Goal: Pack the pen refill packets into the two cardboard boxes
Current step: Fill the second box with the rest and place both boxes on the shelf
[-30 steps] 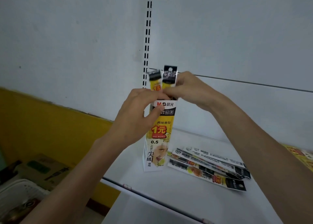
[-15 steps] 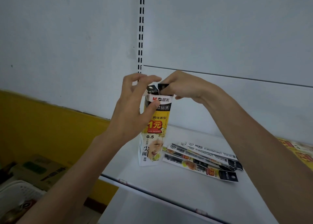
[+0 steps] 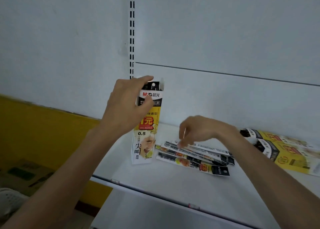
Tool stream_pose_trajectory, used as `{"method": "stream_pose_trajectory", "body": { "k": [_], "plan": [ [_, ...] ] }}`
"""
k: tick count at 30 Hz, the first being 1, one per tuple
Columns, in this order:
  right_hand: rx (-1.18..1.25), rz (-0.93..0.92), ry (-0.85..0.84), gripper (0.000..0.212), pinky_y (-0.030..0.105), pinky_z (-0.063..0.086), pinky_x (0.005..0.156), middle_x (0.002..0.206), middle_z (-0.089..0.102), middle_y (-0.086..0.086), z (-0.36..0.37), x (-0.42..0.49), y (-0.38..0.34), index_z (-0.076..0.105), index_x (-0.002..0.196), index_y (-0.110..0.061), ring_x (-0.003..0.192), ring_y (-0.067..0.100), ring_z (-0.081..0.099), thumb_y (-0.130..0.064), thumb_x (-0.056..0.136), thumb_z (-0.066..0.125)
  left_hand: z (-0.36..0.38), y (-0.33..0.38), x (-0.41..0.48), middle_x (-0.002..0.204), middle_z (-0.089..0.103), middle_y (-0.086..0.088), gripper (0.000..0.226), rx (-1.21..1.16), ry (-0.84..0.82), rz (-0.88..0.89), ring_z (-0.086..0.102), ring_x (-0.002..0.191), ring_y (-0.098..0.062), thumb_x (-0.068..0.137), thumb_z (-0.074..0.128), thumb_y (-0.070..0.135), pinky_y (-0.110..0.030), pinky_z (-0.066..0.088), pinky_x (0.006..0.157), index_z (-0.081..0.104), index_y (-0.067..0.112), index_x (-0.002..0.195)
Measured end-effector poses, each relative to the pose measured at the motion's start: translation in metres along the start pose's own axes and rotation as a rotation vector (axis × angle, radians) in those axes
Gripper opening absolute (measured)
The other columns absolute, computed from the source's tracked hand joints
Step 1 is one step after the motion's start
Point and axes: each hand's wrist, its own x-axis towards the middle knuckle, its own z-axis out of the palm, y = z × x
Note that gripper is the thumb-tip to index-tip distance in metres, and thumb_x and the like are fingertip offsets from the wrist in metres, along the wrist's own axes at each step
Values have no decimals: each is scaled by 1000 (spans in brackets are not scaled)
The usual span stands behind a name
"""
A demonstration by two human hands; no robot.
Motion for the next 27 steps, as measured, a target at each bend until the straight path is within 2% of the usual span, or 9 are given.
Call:
{"method": "stream_pose_trajectory", "body": {
  "k": [2,6,9,12,14,16,20,23,27],
  "plan": [
    [-27,55,-60,30,25,46,72,86,60,-5,21,2,10,63,92,-19,85,14,59,-36,72,77,2,3,0,101,52,12,47,1,19,21,36,108,-14,79,39,33,-28,31,81,54,24,123],
    [190,-54,142,34,21,45,70,88,59,-8,31,-4,22,56,111,-26,83,10,57,-24,80,71,3,3,-2,96,53,11,42,-18,64,23,34,103,-11,78,40,30,-24,28,77,60,19,113],
    [213,-157,248,42,15,43,67,89,54,-14,30,-11,24,48,122,-35,75,2,56,-21,86,64,4,1,-4,95,51,12,40,-20,90,10,34,103,-10,78,40,29,-19,28,74,60,16,110],
    [130,-238,338,22,15,42,69,94,56,-11,31,-16,24,60,105,-32,81,4,57,-16,90,59,6,0,-4,95,51,12,39,-15,93,8,33,103,-10,79,39,30,-11,25,70,60,15,108],
    [88,-270,384,21,10,39,66,94,60,-7,31,-18,26,68,87,-27,81,5,56,-9,88,57,7,-1,-4,95,53,10,37,-14,88,5,35,103,-11,79,39,31,-14,27,71,59,14,105],
    [102,-254,416,25,9,39,65,92,62,-8,32,-18,28,71,81,-27,79,3,55,-7,87,58,8,0,-5,95,54,9,36,-21,88,2,37,105,-14,79,38,30,-20,30,74,59,14,104],
    [290,-199,422,25,6,41,70,91,64,-18,31,-18,35,72,87,-28,83,1,57,-8,89,58,8,0,-7,94,53,10,33,-29,94,-1,38,106,-16,80,39,29,-25,33,75,59,14,101],
    [255,-149,360,28,4,39,73,100,61,-13,33,-19,41,73,96,-24,92,4,55,-7,92,50,8,0,-7,94,52,10,32,-28,91,9,38,106,-16,81,39,29,-26,33,75,58,14,101],
    [118,-90,276,14,21,45,80,106,58,-11,39,-17,40,66,99,-29,98,8,54,-31,87,61,8,-1,-7,94,51,10,30,-40,95,5,38,106,-16,82,40,29,-27,34,76,58,15,101]
  ]
}}
